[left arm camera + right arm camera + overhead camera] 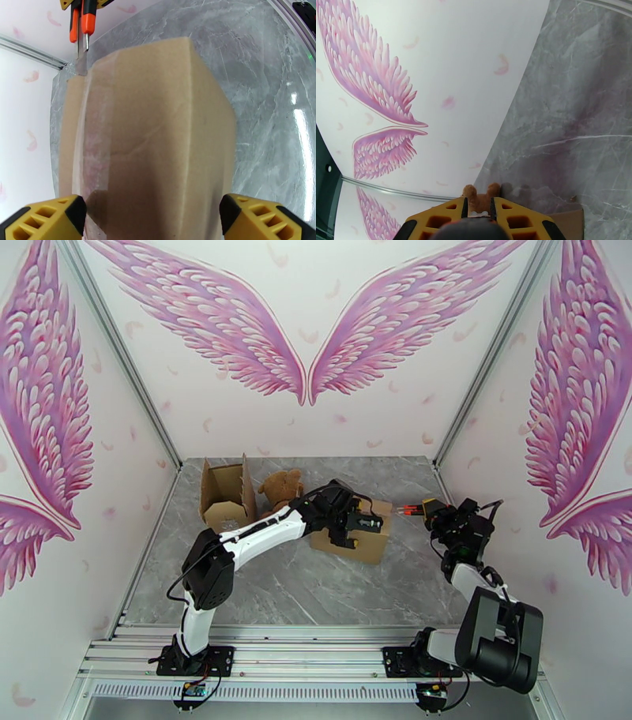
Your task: Unpack the express box
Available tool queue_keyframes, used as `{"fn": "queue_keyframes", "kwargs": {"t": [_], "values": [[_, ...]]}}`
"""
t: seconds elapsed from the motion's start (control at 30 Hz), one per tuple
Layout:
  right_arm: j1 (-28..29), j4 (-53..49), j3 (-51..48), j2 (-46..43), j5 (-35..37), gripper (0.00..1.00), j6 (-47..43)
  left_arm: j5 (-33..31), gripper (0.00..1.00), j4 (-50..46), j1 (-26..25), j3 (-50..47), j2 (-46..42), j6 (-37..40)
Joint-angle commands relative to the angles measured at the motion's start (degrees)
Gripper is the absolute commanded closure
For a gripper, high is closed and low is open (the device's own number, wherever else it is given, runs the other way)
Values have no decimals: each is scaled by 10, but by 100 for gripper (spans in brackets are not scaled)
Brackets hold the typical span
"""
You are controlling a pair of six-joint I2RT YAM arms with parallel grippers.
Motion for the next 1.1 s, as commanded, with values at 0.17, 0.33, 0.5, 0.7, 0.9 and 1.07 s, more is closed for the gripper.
{"fn": "queue_keyframes", "kwargs": {"t": [0.17,0.33,0.5,0.7,0.9,1.07], "values": [[-5,18,6,-1,-14,98,3,2,7,-27,6,12,-9,4],[-12,-11,5,-28,15,98,-11,1,7,-25,5,-3,-18,1],[-15,-28,10,-34,27,98,-19,-1,7,-12,3,-10,-27,-4],[-16,-24,12,-20,26,97,-15,-4,7,-1,0,-12,-29,-9],[-16,25,15,7,3,97,11,-6,7,3,-1,-15,-28,-9],[-16,38,17,16,-6,97,18,-7,7,3,-1,-15,-26,-9]]}}
